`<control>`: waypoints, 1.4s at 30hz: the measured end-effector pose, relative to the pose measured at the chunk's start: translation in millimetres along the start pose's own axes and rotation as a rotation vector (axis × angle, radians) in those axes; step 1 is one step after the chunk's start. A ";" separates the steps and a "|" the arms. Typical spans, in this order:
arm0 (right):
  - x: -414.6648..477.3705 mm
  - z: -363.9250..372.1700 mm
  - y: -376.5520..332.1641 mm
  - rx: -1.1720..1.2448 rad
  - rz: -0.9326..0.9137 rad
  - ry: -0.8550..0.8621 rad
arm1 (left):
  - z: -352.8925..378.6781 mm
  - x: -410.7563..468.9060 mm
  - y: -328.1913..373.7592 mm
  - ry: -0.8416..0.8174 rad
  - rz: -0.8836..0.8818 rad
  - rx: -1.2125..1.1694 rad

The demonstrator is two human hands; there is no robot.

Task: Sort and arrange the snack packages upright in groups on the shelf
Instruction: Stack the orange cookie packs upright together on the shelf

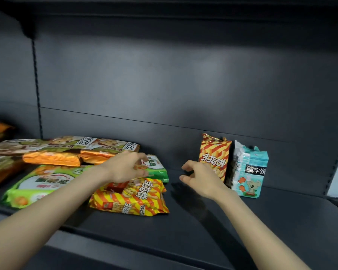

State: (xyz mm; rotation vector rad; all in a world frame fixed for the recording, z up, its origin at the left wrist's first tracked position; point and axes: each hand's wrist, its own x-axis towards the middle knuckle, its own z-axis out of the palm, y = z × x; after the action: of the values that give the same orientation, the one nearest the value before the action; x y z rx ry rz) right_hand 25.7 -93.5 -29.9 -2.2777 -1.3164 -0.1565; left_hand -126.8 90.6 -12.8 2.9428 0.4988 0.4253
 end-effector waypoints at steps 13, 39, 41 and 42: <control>51.1 52.5 -66.4 0.038 0.016 -0.050 | -18.7 -33.1 -112.3 0.103 -0.083 0.029; 104.5 76.3 -109.6 0.263 0.312 -0.155 | -12.9 17.4 -173.0 0.108 0.099 0.022; 113.1 79.0 -116.7 0.296 0.324 -0.232 | -13.3 18.9 -172.5 0.164 0.097 -0.019; 116.9 80.1 -119.5 0.309 0.330 -0.247 | -13.4 18.8 -170.7 0.189 0.108 -0.030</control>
State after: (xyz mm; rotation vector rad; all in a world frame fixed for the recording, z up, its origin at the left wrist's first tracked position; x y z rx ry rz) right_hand -24.7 84.4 -16.5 -2.2517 -0.9742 0.4237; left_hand -165.7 258.1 -24.3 2.9252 0.3507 0.7217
